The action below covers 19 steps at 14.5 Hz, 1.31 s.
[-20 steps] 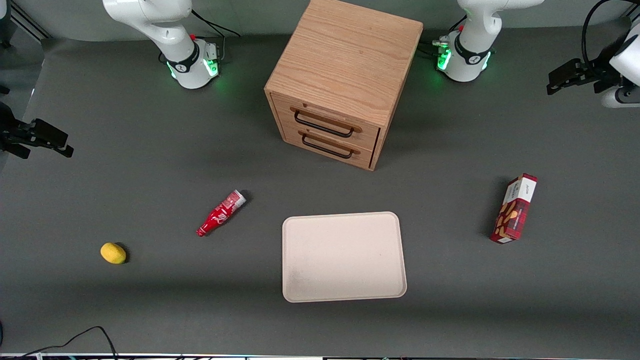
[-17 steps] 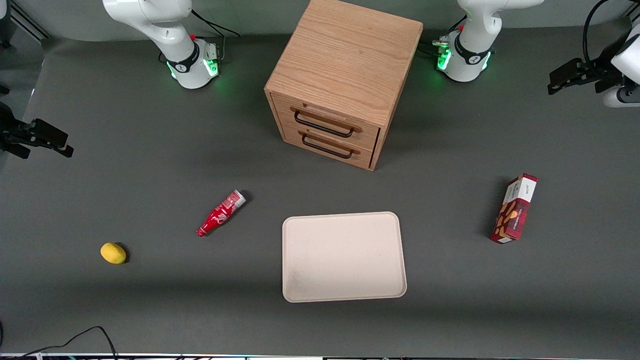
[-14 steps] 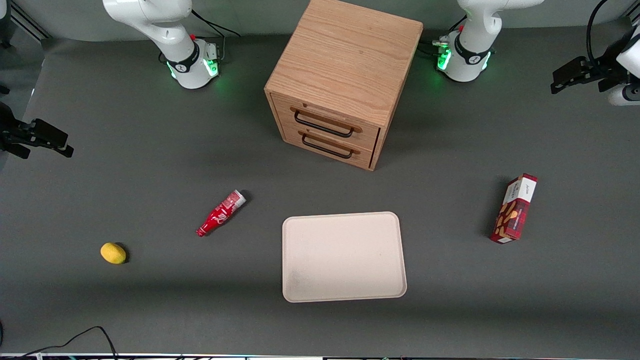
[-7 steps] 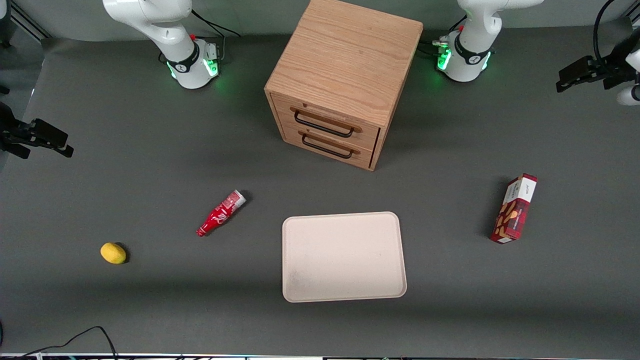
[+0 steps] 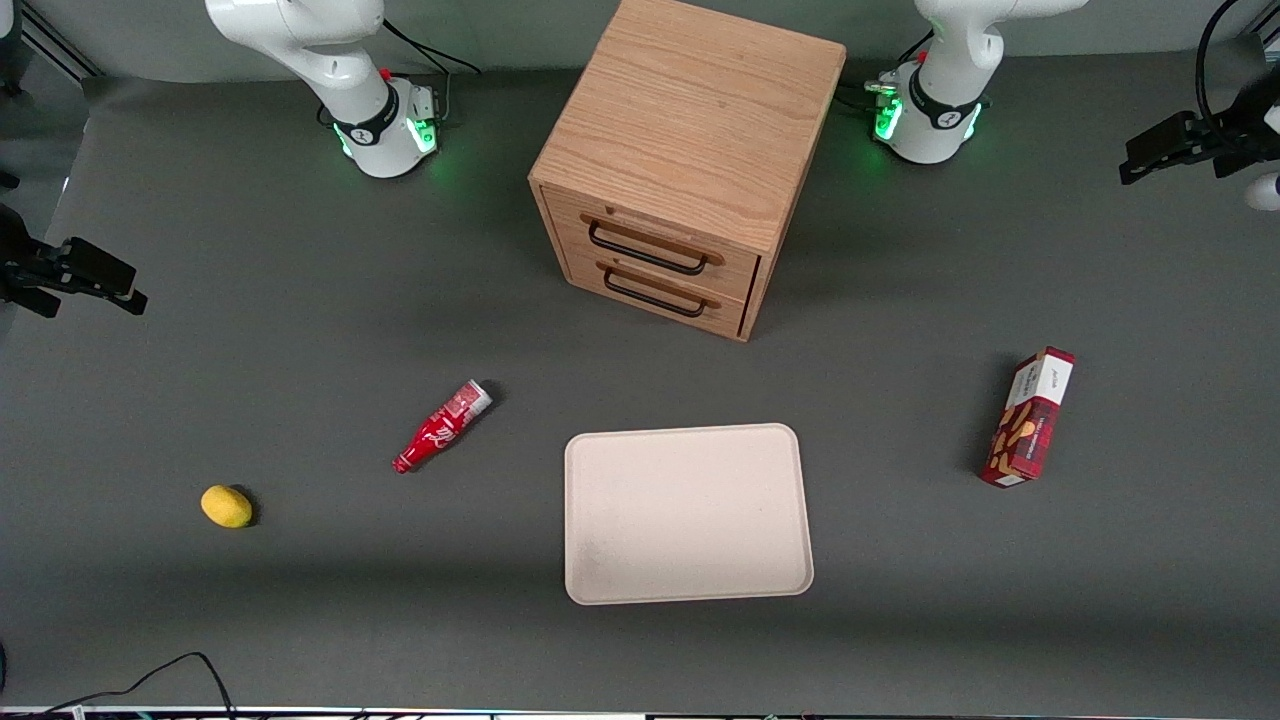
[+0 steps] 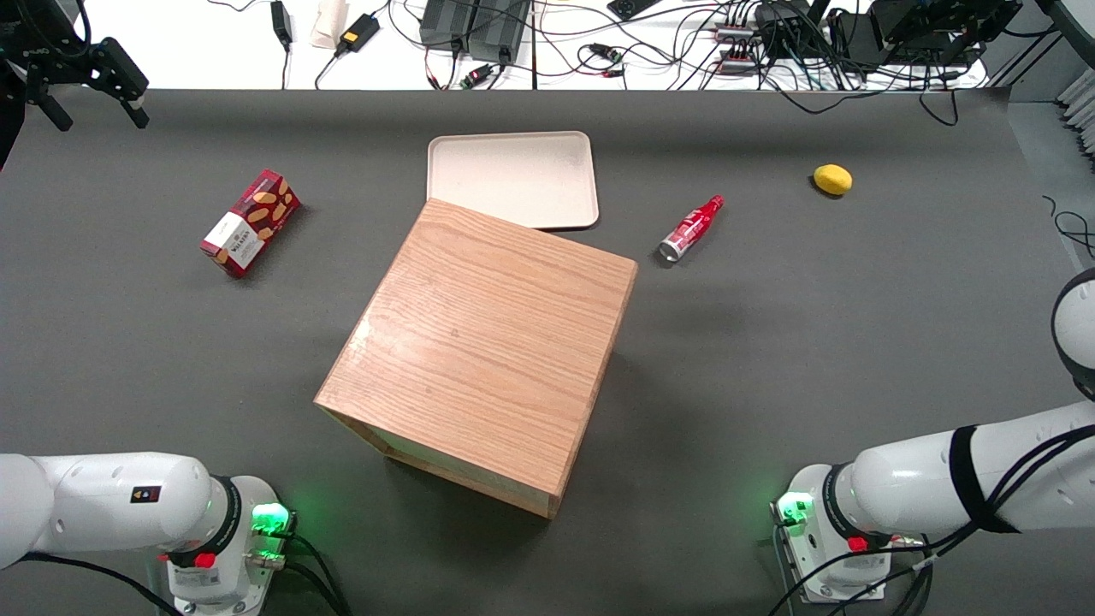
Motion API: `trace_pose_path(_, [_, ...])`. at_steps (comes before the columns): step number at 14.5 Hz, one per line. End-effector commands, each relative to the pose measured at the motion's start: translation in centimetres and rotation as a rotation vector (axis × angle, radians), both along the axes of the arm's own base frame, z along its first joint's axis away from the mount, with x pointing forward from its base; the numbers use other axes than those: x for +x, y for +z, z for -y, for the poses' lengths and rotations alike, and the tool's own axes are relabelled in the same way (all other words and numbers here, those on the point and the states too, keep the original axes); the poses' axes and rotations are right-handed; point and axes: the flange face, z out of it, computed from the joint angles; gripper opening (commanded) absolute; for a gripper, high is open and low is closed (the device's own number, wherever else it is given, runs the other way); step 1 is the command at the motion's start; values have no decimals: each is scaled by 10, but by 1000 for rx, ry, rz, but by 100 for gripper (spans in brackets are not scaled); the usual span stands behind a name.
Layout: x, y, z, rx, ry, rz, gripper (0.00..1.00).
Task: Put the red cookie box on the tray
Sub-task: 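Move the left gripper down over the red plaid cookie box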
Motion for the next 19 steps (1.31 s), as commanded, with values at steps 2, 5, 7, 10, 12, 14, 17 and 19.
trace_pose_path(2, [19,9,-24,8,-69,25,100])
trace_pose_path(5, [70,-63,-42,-7,-324,-49,100])
trace_pose_path(7, [98,-122,-59,-36,-422,-83,100])
trace_pose_path(10, [125,-227,-69,-64,-490,-98,100])
trace_pose_path(12, [131,-285,-73,-100,-491,-78,100])
trace_pose_path(14, [136,-327,-70,-140,-467,-71,100])
trace_pose_path(17, [142,-369,-64,-132,-477,-55,100])
trace_pose_path(19, [143,-390,-63,-119,-491,-26,100])
